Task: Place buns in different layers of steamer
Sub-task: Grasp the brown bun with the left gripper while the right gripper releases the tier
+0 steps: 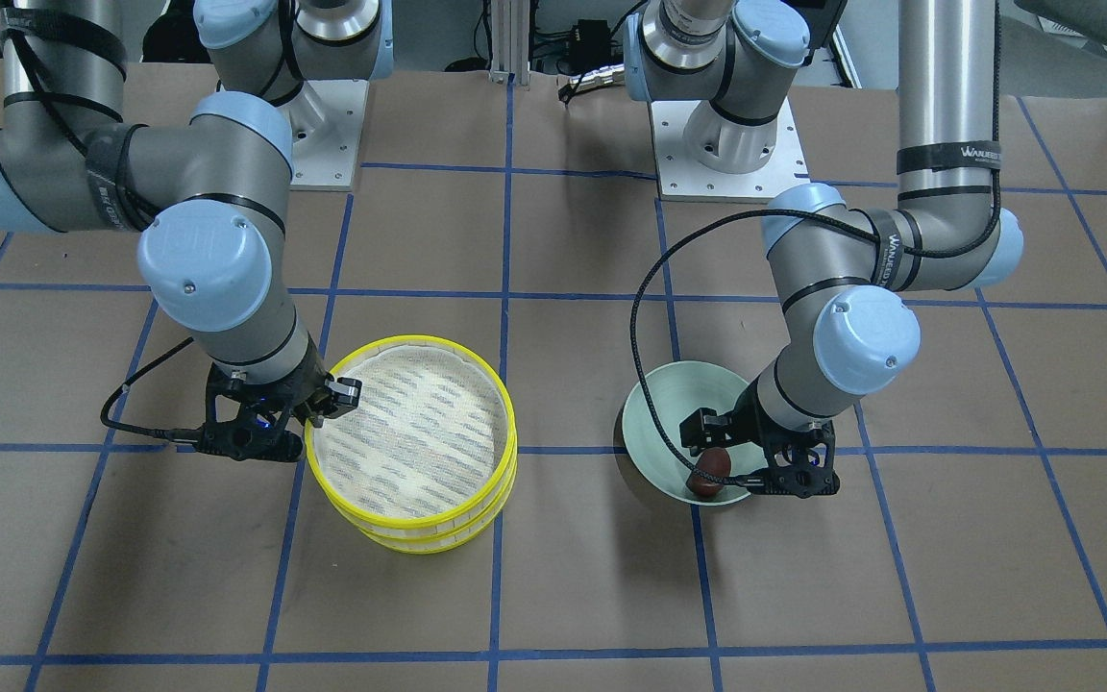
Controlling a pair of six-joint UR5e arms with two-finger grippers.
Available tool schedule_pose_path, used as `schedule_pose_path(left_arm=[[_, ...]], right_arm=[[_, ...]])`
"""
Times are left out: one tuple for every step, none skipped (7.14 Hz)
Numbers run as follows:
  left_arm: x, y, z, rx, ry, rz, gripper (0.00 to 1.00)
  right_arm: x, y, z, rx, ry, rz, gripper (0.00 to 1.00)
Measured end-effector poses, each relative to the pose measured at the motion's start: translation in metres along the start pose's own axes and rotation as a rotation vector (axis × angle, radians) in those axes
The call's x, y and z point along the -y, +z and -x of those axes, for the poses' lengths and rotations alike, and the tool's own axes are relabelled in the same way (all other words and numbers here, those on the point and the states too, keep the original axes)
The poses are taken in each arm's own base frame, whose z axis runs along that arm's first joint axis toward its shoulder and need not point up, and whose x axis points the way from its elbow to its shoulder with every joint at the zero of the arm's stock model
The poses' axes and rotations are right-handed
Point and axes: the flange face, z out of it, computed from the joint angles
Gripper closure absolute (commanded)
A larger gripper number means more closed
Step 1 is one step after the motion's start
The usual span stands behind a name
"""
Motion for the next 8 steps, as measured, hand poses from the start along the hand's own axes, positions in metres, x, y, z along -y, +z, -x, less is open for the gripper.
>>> schedule_pose_path(left_arm=[[-0.001, 0.006, 0.0, -0.006, -0.019, 0.012, 0.26], [-0.001, 0.01, -0.001, -0.011, -0.025, 0.019, 0.56], [-0.001, 0.014, -0.001, -0.014, -0.025, 0.025, 0.69], [-0.001, 0.017, -0.001, -0.015, -0.022, 0.03, 0.73], [-0.001, 0.019, -0.001, -0.014, -0.02, 0.034, 0.81], [0.0, 0.02, -0.001, -0.014, -0.018, 0.035, 1.0], [0.0, 0.02, -0.001, -0.013, -0.015, 0.035, 1.0], [0.0, 0.018, -0.001, -0.013, -0.006, 0.032, 1.0]], right_arm=[[0.001, 0.004, 0.0, -0.005, -0.002, 0.006, 1.0], [0.001, 0.007, 0.001, -0.005, -0.004, 0.011, 1.0], [0.001, 0.01, 0.002, -0.004, -0.007, 0.018, 1.0], [0.001, 0.014, 0.003, -0.004, -0.01, 0.027, 1.0], [0.0, 0.016, 0.004, -0.005, -0.014, 0.031, 1.0], [-0.002, 0.017, 0.008, -0.008, -0.023, 0.035, 0.2], [-0.003, 0.018, 0.01, -0.013, -0.044, 0.041, 0.0], [-0.004, 0.017, 0.011, -0.014, -0.073, 0.04, 0.0]])
